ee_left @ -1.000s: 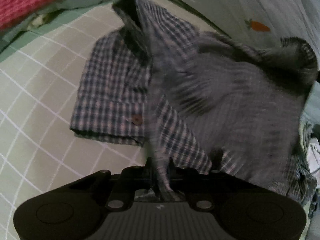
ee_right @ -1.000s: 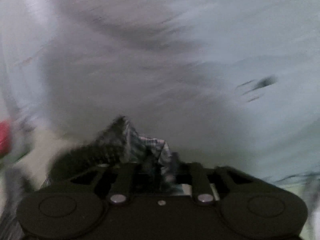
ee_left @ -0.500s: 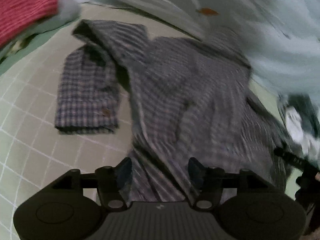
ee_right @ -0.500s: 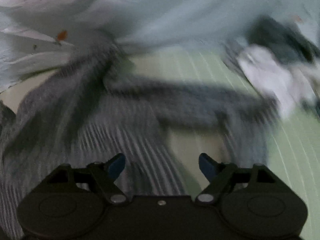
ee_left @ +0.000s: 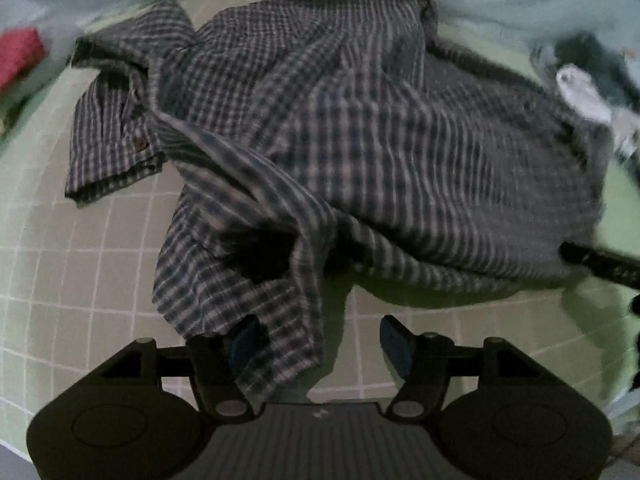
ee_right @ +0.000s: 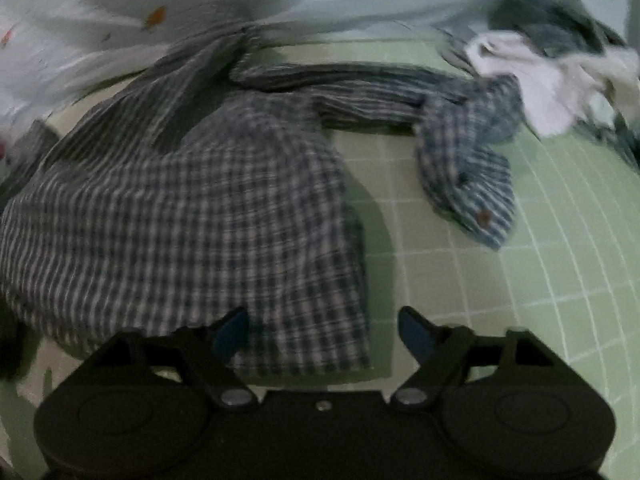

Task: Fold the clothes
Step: 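Grasp the shirt body with both grippers and flatten it on the mat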

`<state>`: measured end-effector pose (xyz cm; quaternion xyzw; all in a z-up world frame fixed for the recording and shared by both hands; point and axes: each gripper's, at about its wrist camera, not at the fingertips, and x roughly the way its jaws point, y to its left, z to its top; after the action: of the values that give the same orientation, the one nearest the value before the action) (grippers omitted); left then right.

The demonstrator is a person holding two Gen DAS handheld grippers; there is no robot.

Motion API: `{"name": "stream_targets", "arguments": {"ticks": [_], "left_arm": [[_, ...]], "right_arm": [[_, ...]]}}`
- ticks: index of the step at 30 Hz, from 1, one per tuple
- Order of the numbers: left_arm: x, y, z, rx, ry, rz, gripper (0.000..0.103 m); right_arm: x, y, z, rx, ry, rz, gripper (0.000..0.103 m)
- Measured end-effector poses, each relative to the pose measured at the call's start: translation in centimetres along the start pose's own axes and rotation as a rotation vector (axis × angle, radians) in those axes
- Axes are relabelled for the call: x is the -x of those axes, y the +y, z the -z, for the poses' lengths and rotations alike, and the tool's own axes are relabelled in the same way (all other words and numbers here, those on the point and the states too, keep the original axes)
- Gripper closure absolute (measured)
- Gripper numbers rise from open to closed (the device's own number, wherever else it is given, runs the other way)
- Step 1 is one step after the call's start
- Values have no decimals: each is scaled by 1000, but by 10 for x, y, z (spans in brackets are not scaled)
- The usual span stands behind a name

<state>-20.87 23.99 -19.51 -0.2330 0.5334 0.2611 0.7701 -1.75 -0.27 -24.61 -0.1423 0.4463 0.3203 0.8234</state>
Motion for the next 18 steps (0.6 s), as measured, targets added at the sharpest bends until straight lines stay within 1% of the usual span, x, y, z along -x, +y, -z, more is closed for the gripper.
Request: {"name": "stream_targets", "arguments": {"ticks": [1, 2, 3, 4, 5, 6, 10, 13, 15, 16, 18], "left_arm": [[-5, -3, 1, -9, 13, -26, 44], [-8, -4, 3, -16, 18, -59, 67], [-10, -4, 4, -20, 19, -92, 92], [-12, -4, 5, -24, 19, -126, 95], [-11, -2, 6, -12, 12, -137, 97], [-4, 4, 7, 20, -6, -122, 99], [46, 25, 7, 147, -116, -89, 100], [105, 46, 1, 251, -253, -22, 102], [141, 57, -4, 304, -356, 4, 102], [157, 61, -7, 331, -408, 12, 102], [173, 70, -14, 369, -489, -13, 102]], "right_arm": [[0, 0, 0, 13, 1, -16, 68], [0, 0, -1, 24, 0, -31, 82], [2, -2, -1, 21, -7, -42, 95], [5, -5, -1, 16, -16, -54, 98], [13, -10, -1, 2, -39, -74, 99], [20, -15, -1, -11, -61, -93, 99], [61, -35, -11, -61, -142, -136, 99], [101, -47, -28, -115, -229, -196, 99], [127, -60, -46, -194, -307, -288, 99], [136, -68, -54, -249, -350, -347, 99], [139, -81, -67, -350, -411, -415, 99]]}}
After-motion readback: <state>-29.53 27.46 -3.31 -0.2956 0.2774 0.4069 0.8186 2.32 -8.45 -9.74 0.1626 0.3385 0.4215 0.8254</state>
